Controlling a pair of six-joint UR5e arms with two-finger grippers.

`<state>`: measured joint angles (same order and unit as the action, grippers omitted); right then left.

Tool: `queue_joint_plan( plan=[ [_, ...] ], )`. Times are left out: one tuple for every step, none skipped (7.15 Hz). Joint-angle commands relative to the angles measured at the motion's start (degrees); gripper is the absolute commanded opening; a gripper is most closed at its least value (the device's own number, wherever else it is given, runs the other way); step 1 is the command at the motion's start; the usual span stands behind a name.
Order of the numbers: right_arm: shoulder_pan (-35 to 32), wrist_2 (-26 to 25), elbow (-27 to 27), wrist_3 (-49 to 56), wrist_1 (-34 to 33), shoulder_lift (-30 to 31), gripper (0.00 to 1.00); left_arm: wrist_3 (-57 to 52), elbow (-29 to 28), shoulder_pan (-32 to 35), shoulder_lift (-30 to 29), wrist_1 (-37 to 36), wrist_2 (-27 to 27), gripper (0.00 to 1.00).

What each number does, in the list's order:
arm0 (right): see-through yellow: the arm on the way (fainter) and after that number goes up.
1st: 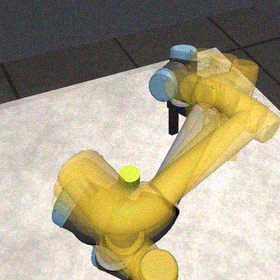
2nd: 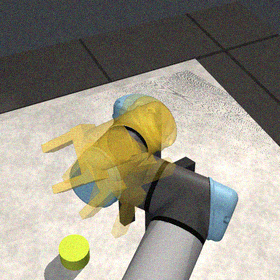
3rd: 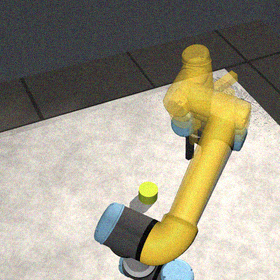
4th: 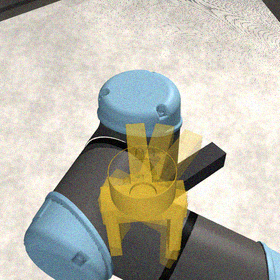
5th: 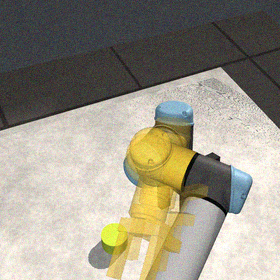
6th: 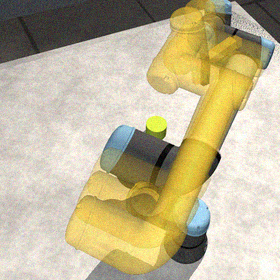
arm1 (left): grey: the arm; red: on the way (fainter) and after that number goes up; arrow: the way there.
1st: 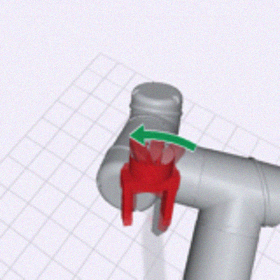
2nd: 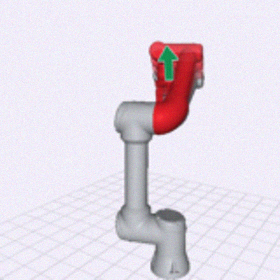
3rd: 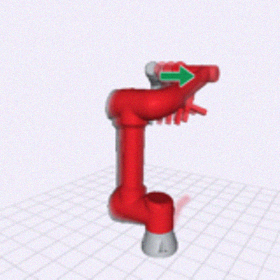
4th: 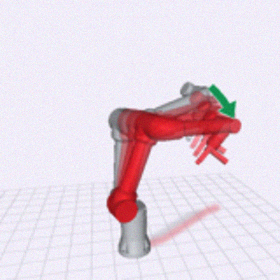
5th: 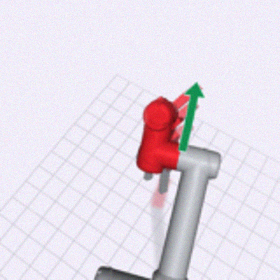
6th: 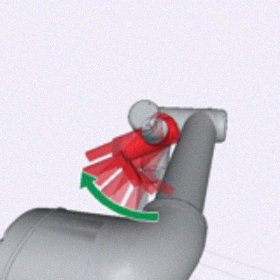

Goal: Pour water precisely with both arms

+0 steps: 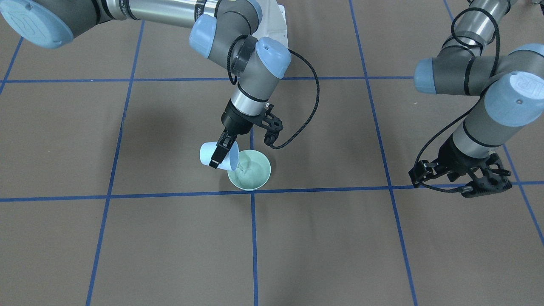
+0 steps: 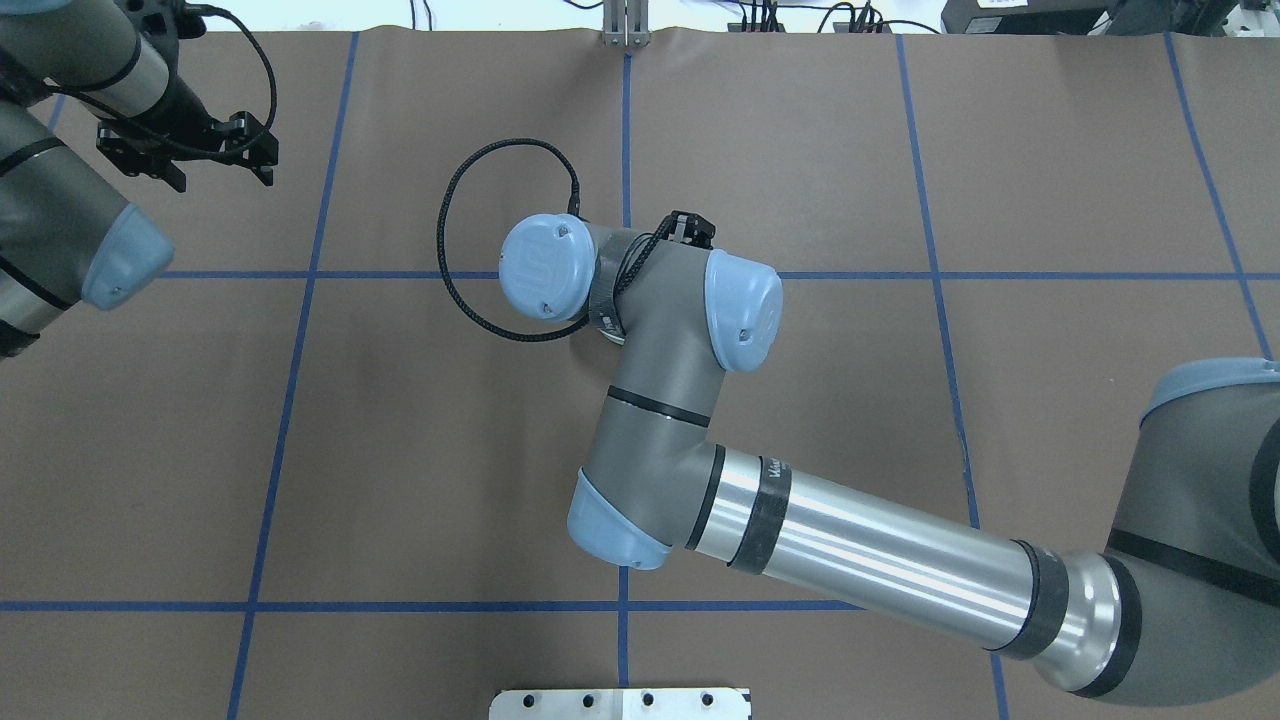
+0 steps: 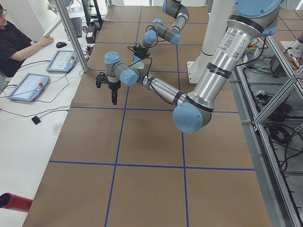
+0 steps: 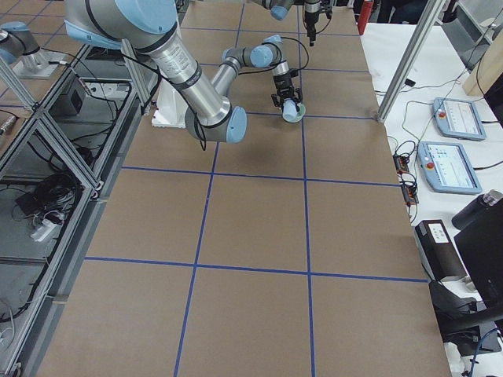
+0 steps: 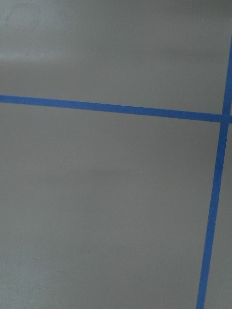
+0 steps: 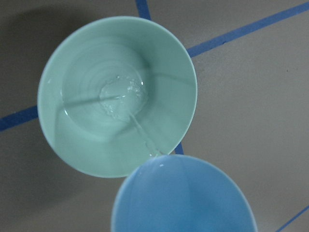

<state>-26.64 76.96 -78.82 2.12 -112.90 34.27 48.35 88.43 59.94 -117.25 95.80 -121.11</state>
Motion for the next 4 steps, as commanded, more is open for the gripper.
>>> queue_joint_plan(
  plan=[
    [1.8, -5.2, 1.6, 2.8, -2.0, -0.7, 0.00, 0.0, -0.2, 0.0, 0.0, 0.0, 0.0, 1.00],
    [1.8, -5.8, 1.5, 3.6, -2.5, -0.8, 0.00, 0.0, -0.2, 0.0, 0.0, 0.0, 0.0, 1.00],
    [2.1, -7.1, 1.6, 5.7, -3.3, -1.0, 0.00, 0.0, -0.4, -0.1, 0.0, 0.0, 0.0, 1.00],
    [2.4, -9.2, 1.5, 7.6, -4.9, -1.7, 0.00, 0.0, -0.5, -0.1, 0.0, 0.0, 0.0, 1.00]
  ],
)
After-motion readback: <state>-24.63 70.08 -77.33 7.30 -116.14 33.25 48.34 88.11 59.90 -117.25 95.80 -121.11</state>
